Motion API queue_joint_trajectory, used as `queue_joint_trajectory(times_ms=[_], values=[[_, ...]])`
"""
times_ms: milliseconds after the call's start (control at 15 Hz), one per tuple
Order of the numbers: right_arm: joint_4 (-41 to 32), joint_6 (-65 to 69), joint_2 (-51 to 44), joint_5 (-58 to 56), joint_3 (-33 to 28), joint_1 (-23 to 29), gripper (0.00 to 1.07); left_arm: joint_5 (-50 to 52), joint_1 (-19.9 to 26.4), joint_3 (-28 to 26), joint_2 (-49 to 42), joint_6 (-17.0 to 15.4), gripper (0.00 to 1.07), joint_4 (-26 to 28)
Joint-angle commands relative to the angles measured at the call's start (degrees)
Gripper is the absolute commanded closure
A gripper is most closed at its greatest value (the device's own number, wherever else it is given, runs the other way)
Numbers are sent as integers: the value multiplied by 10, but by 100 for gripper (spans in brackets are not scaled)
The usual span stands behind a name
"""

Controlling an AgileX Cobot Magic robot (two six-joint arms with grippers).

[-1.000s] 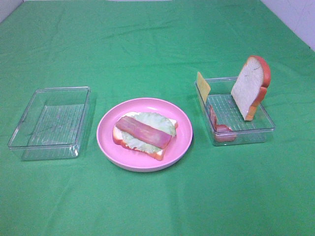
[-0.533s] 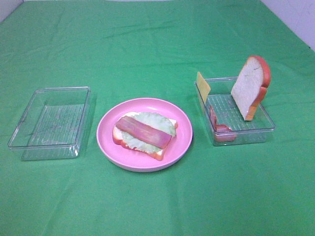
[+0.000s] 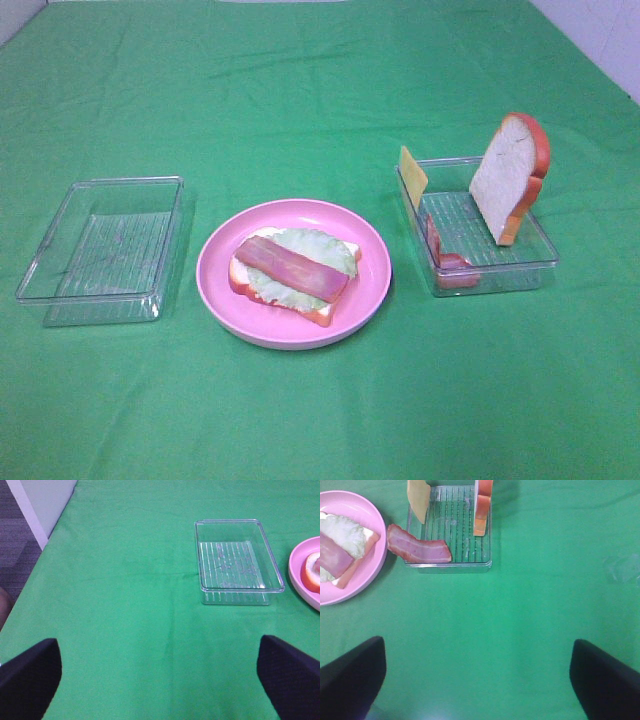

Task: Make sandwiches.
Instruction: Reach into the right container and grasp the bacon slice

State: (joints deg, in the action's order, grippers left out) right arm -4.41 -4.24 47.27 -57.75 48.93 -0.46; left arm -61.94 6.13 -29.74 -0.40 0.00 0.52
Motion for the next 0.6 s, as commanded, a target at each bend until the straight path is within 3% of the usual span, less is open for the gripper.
queue_joint_trajectory(times_ms=[67, 467, 533, 600], values=[[-2, -21, 78, -16, 53, -2, 12, 2, 1, 1, -7, -4, 6, 4], [-2, -28, 255, -80, 183, 6, 13, 2, 1, 1, -7, -4, 6, 4], [19, -20, 276, -84, 200, 25, 13, 2, 1, 1, -7, -4, 6, 4], [73, 25, 308, -93, 235, 86, 13, 2, 1, 1, -7, -4, 6, 4]])
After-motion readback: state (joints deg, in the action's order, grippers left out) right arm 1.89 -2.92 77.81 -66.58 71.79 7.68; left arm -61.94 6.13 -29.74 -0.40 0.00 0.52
